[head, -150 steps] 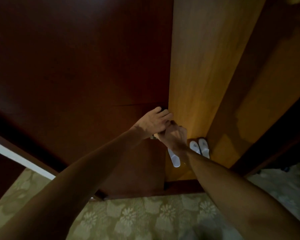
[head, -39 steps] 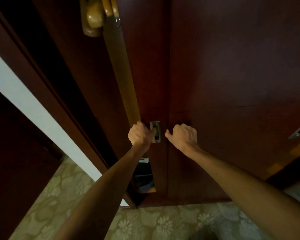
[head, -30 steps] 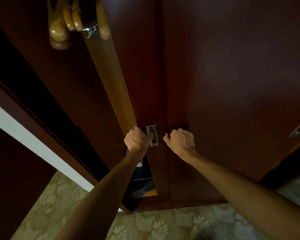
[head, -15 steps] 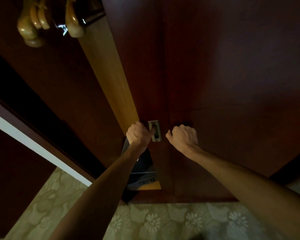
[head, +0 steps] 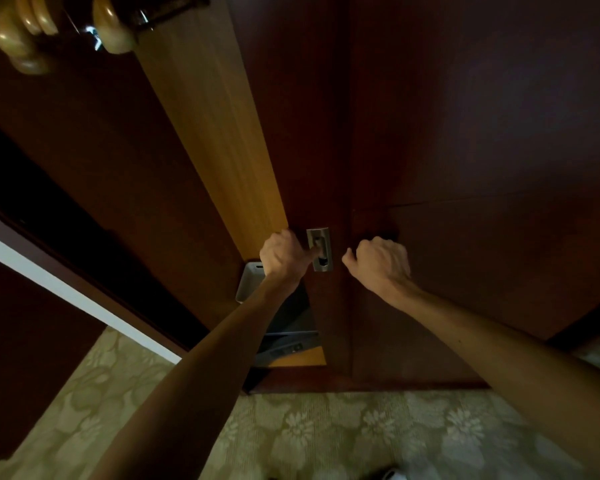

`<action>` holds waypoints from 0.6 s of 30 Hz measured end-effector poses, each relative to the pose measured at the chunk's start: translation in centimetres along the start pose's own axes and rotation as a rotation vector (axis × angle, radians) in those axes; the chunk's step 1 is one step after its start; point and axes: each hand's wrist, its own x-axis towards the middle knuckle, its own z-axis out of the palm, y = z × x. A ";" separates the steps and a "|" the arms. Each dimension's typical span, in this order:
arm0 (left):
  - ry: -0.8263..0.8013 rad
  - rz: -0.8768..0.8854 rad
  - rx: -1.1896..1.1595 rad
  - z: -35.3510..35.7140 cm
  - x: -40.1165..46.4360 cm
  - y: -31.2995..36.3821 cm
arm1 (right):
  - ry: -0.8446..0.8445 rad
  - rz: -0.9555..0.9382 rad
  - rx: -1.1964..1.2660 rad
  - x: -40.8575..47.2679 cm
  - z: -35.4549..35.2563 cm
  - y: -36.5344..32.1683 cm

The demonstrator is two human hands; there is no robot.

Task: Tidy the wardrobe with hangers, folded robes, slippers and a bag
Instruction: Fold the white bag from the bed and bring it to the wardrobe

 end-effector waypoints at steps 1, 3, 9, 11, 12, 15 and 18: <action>-0.001 0.007 -0.004 0.1 0.0 0.1 | 0.005 0.005 -0.004 0.0 0.0 0.2; 0.002 0.023 -0.012 0.2 0.0 0.3 | 0.010 0.018 -0.007 -0.1 0.1 0.6; -0.013 0.027 -0.009 0.6 0.0 0.5 | 0.006 0.060 0.003 -0.4 0.0 2.1; -0.015 0.027 0.000 0.7 0.0 0.7 | 0.001 0.075 0.000 -0.4 0.0 2.6; -0.016 0.031 0.004 0.7 0.1 0.8 | -0.002 0.083 -0.002 -0.3 0.0 2.9; -0.016 0.054 0.016 0.6 0.2 1.1 | 0.005 0.105 -0.019 -0.4 -0.2 3.7; -0.030 0.081 -0.002 0.8 0.2 1.4 | 0.000 0.107 -0.035 -0.5 -0.3 3.9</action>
